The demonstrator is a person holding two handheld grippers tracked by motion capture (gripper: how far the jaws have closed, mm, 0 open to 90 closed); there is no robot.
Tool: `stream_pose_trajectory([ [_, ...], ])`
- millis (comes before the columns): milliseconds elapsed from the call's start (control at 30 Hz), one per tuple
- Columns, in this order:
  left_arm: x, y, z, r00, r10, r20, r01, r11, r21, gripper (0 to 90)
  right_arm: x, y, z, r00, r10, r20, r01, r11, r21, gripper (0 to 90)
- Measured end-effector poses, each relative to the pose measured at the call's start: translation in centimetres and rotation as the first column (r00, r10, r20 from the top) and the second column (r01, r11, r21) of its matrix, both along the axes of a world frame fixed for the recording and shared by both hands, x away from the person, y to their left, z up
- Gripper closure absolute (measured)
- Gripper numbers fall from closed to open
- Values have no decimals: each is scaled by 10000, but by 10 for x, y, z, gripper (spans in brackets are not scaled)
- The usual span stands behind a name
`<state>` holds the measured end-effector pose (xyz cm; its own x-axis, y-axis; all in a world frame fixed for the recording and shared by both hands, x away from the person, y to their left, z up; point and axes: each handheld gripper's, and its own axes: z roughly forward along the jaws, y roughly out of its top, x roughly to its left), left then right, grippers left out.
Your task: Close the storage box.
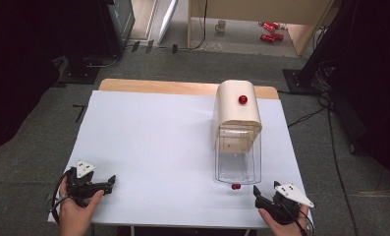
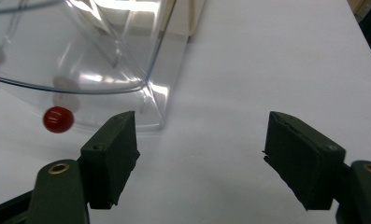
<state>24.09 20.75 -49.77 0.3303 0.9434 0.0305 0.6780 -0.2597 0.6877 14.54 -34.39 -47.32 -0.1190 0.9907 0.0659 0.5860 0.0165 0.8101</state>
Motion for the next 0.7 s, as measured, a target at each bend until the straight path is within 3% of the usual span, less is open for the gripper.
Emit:
stream_pose_trajectory([
  [267,0,0,0,10000,2,3,-2,10000,0,9,-10,15,9,9989,282,368,-281,9996,-48,393],
  [467,0,0,0,10000,2,15,-2,10000,-4,9,-15,28,13,9972,685,303,-683,9976,-86,479],
  [567,0,0,0,10000,-1,17,1,10000,-4,9,-16,33,15,9972,730,132,-734,9968,302,543],
  [700,0,0,0,10000,2,18,-2,10000,-6,9,-17,39,16,9966,760,303,-769,9967,266,568],
])
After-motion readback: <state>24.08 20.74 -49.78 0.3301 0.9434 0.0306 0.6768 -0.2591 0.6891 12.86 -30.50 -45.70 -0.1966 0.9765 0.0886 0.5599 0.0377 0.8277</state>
